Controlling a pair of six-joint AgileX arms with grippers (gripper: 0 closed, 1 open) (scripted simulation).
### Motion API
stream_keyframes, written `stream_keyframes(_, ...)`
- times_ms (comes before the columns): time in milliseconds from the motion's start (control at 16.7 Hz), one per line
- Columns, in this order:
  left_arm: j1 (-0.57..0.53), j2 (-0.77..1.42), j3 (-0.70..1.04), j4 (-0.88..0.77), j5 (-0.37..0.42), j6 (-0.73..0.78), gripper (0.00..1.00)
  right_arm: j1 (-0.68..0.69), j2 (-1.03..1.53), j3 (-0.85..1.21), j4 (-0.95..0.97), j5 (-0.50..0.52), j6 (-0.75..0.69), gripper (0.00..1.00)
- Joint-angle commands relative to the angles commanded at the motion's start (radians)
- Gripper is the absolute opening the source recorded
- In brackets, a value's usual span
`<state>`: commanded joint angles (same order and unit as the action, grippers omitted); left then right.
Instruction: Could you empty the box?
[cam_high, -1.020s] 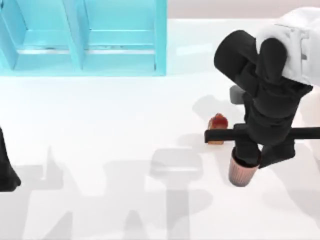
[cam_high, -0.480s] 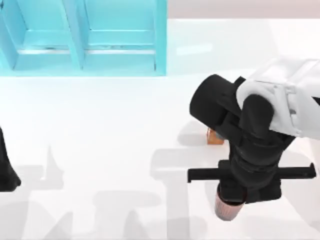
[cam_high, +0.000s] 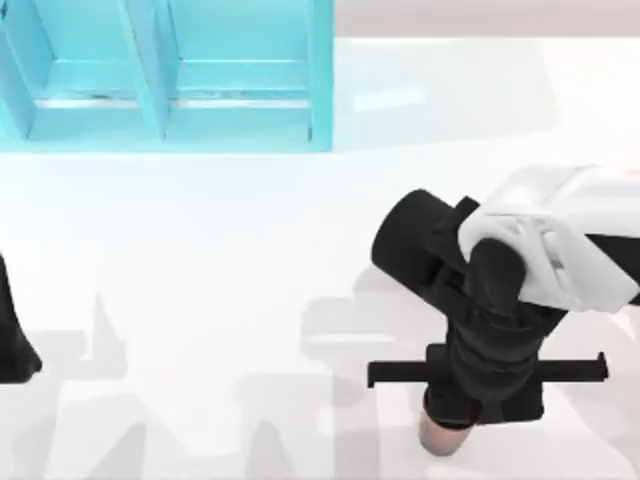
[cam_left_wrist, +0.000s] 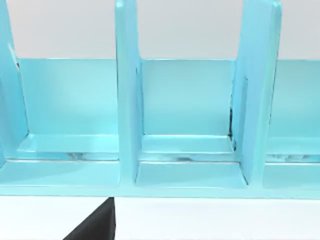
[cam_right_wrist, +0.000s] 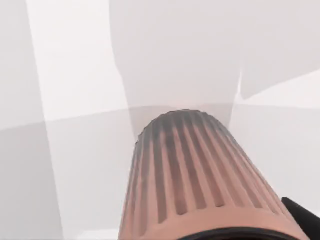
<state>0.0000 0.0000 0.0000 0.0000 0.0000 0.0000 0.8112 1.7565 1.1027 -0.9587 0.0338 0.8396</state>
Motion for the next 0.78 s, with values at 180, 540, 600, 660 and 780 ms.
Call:
stream_keyframes(180, 0.000, 0.000, 0.000, 0.000, 0.000, 0.000, 1.00, 0.000, 0.005, -0.010, 0.012, 0.001, 0.001, 0.00)
stream_keyframes(540, 0.000, 0.000, 0.000, 0.000, 0.000, 0.000, 1.00, 0.000, 0.005, -0.010, 0.012, 0.001, 0.001, 0.38)
stream_keyframes(600, 0.000, 0.000, 0.000, 0.000, 0.000, 0.000, 1.00, 0.000, 0.005, -0.010, 0.012, 0.001, 0.001, 0.45)
stream_keyframes(660, 0.000, 0.000, 0.000, 0.000, 0.000, 0.000, 1.00, 0.000, 0.005, -0.010, 0.012, 0.001, 0.001, 0.53)
stream_keyframes(780, 0.000, 0.000, 0.000, 0.000, 0.000, 0.000, 1.00, 0.000, 0.005, -0.010, 0.012, 0.001, 0.001, 0.68)
